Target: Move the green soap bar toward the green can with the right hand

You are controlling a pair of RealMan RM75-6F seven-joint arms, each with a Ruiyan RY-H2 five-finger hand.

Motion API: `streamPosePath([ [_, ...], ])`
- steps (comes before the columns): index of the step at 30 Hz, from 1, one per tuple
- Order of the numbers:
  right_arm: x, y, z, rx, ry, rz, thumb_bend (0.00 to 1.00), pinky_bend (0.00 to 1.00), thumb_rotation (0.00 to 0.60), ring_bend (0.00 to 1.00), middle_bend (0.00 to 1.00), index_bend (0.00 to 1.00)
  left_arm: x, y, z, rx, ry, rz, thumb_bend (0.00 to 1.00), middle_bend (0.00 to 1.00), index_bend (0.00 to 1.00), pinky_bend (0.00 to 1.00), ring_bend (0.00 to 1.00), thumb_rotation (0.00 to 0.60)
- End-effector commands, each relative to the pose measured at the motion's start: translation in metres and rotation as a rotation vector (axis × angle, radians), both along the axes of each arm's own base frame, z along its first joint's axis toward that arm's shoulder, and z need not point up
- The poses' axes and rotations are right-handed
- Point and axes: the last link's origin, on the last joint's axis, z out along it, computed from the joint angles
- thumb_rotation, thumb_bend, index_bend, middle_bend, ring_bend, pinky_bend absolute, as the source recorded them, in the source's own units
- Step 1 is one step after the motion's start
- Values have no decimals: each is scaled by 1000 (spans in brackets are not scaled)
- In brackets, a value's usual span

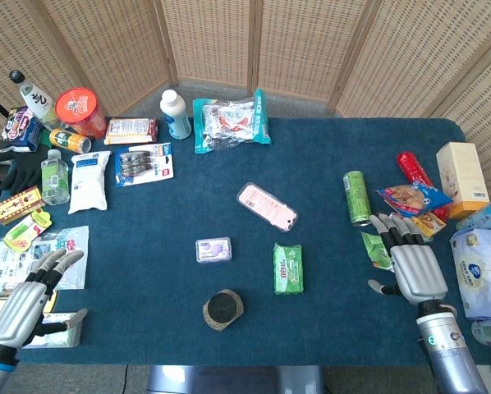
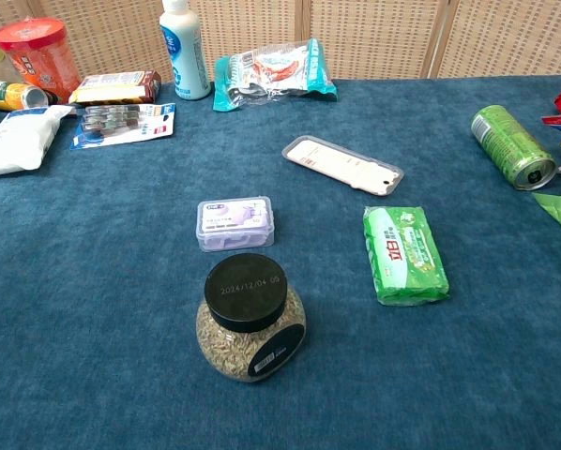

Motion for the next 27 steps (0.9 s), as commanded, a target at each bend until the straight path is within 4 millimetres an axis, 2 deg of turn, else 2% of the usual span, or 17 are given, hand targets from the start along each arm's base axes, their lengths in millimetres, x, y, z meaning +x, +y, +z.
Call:
streamPosePath([
  [1,-1,-1,-1,4,2,-2,64,0,600,0,0,0,-1,0,-2,-9,1,4,301,164,97,0,49,600],
  [7,-2,1,-3,6,-16,-3,63,0,600,0,0,0,1,0,-2,-15,3,-6,303,164,77,0,50,600],
  [11,2,4,-13,38,-26,20,60,0,600,0,0,0,1,2,1,-13,-2,-12,302,164,76,0,50,600],
  [27,65,9,-78,217,-4,145,33,0,600,0,0,0,-4,12,9,-20,-34,-45,300,149,60,0,30,600],
])
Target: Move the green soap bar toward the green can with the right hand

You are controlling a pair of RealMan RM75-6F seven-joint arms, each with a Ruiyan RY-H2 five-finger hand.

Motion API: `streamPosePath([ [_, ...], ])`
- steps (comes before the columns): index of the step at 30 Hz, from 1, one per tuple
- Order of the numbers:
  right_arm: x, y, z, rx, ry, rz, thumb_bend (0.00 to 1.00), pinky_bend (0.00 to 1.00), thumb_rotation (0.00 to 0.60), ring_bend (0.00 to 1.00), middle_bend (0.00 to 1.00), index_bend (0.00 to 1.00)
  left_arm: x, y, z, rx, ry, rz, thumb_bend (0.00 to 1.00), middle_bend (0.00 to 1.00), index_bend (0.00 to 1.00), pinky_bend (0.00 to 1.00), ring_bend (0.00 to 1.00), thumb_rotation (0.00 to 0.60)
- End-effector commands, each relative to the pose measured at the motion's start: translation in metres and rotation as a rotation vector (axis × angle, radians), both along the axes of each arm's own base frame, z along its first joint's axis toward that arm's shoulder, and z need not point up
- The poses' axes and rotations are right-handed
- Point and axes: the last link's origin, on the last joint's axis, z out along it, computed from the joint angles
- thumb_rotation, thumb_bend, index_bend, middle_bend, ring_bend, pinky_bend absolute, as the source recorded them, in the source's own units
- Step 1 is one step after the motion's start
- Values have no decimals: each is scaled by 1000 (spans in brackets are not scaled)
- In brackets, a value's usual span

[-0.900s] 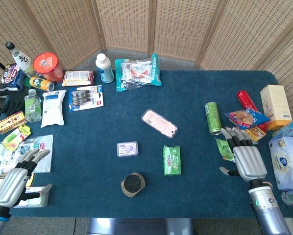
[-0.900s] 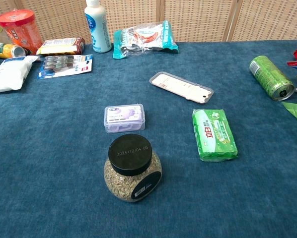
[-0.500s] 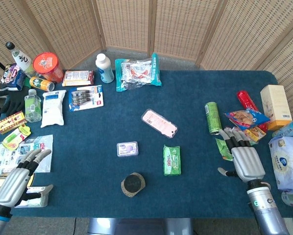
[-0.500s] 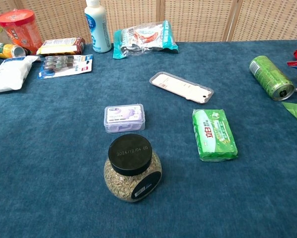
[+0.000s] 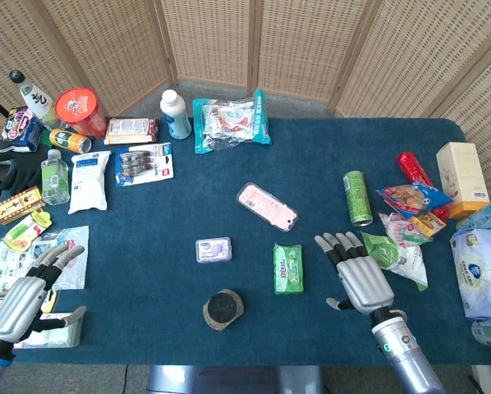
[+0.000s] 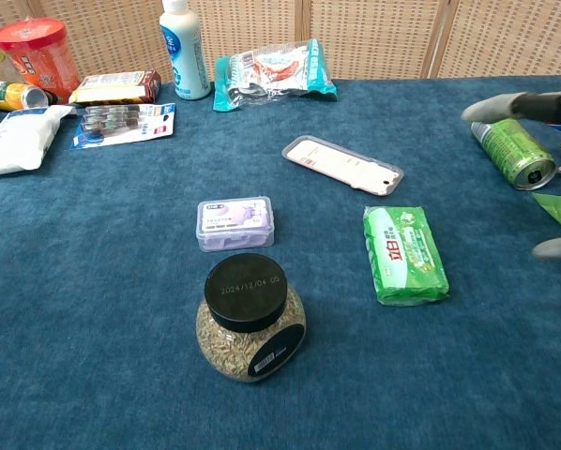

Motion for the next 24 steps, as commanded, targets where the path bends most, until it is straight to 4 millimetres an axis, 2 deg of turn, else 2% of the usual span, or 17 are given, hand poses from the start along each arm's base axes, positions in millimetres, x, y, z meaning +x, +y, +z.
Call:
streamPosePath([
  [1,20,0,-19,30,-5,23,34,0,600,0,0,0,-2,2,0,2,-6,-6,300,144,60,0,24,600],
  [12,49,4,-58,96,-8,68,30,0,600,0,0,0,-12,-5,6,18,-16,4,301,139,40,0,17,600],
  [24,56,-3,-90,111,-33,62,29,0,600,0,0,0,-11,-11,13,35,-9,-4,301,139,22,0,18,600],
])
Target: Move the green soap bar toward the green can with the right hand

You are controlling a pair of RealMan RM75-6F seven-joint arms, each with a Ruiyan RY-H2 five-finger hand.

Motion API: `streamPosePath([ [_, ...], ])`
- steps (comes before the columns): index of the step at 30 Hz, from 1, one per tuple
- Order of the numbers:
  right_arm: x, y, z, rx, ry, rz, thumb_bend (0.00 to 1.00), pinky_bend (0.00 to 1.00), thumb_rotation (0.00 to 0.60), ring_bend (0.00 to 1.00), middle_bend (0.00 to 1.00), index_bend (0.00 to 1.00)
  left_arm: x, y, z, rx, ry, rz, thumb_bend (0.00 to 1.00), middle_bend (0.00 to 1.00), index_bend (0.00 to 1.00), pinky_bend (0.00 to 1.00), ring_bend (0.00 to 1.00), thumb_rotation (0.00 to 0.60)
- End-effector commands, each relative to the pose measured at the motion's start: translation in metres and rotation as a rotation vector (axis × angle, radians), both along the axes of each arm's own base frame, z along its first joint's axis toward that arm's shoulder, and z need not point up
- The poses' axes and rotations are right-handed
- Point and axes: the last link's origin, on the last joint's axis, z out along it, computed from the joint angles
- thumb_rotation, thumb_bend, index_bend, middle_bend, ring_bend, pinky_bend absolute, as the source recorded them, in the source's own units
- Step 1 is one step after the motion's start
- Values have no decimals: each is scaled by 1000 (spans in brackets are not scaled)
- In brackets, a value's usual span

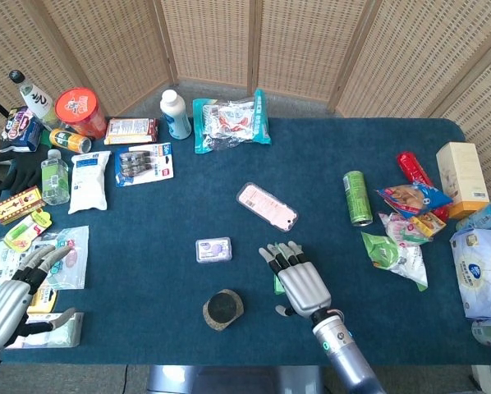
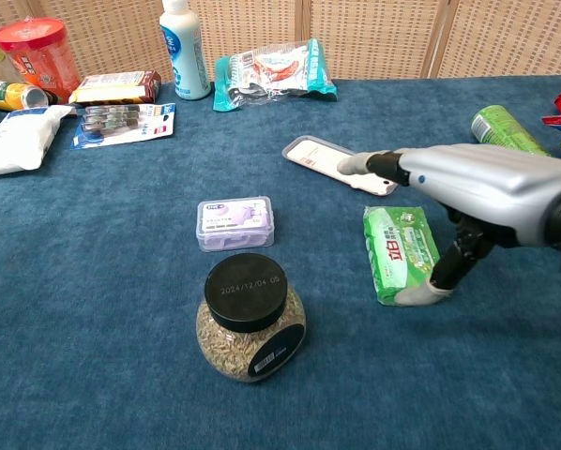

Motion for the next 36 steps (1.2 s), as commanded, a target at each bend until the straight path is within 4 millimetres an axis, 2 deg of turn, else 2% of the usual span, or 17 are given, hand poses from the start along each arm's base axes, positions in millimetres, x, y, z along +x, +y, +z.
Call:
streamPosePath([
  [1,0,-1,-8,11,6,5,29,0,600,0,0,0,-1,-1,1,0,3,7,302,139,22,0,18,600],
  [12,-14,-5,-19,7,25,1,29,0,600,0,0,0,3,-2,5,14,7,2,302,139,22,0,18,600],
  [20,-24,-22,-26,-6,60,28,28,0,600,0,0,0,6,-10,12,42,20,13,301,139,21,0,18,600],
  [26,-32,-42,-21,-45,74,32,27,0,600,0,0,0,9,-13,13,48,26,17,302,139,19,0,18,600],
  [36,-54,-74,1,-127,116,15,29,0,600,0,0,0,15,-11,11,43,34,7,302,139,19,0,17,600],
])
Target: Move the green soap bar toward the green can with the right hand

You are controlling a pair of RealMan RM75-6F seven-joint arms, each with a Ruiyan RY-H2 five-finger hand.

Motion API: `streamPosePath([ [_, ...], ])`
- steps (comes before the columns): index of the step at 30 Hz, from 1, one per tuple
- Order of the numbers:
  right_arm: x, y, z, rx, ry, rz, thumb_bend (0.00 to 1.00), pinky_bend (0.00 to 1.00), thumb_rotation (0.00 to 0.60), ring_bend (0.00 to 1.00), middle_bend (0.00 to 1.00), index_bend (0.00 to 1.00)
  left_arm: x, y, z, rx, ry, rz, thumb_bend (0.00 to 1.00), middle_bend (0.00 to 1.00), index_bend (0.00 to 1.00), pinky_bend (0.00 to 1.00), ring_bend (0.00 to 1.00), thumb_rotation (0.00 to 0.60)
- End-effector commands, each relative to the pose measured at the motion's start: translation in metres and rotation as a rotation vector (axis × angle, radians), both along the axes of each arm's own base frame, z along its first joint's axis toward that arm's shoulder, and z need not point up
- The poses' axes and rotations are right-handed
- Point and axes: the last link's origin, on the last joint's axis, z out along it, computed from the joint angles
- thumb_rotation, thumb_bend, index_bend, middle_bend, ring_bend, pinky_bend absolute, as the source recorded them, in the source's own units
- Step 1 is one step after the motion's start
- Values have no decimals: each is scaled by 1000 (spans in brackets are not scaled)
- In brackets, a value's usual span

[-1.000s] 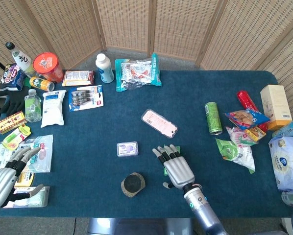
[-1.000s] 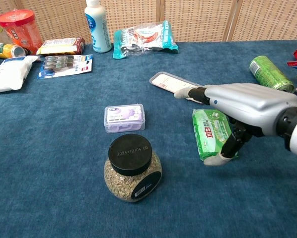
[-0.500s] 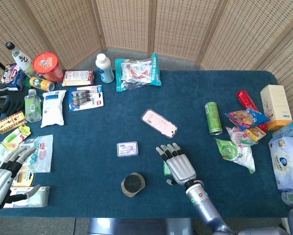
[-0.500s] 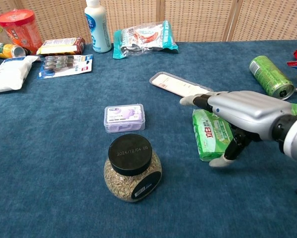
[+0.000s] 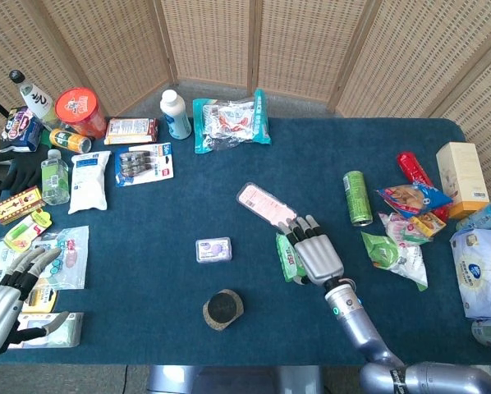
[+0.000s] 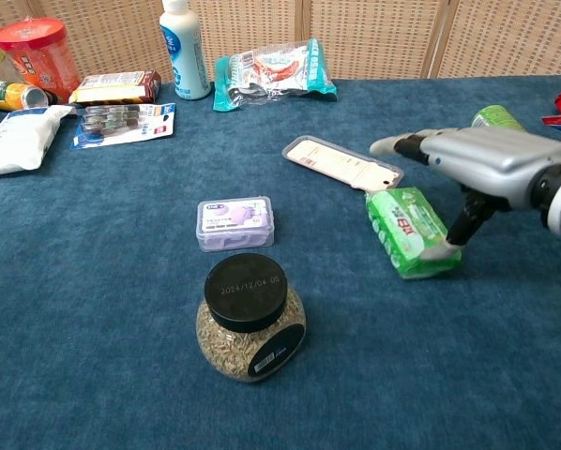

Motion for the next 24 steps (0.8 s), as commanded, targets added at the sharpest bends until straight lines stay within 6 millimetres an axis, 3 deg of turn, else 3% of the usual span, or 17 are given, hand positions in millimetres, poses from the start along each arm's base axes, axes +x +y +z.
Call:
streamPosePath([
  [1,-6,-10,6,-22,5,-10,30,0,600,0,0,0,1,1,-1,-3,1,-2,302,139,19,0,18,600],
  [7,-19,-33,20,-85,28,-32,28,0,600,0,0,0,4,1,-1,-3,7,-5,301,138,20,0,18,600],
  [12,-9,-19,29,-76,-3,-11,28,0,600,0,0,0,5,0,0,1,9,-8,301,139,16,0,18,600],
  [18,19,-1,16,-19,-27,32,29,0,600,0,0,0,5,1,-1,-9,1,-25,301,137,11,0,18,600],
  [24,38,-5,-5,8,-31,47,30,0,600,0,0,0,0,-6,3,-2,1,-20,301,137,4,0,17,600],
])
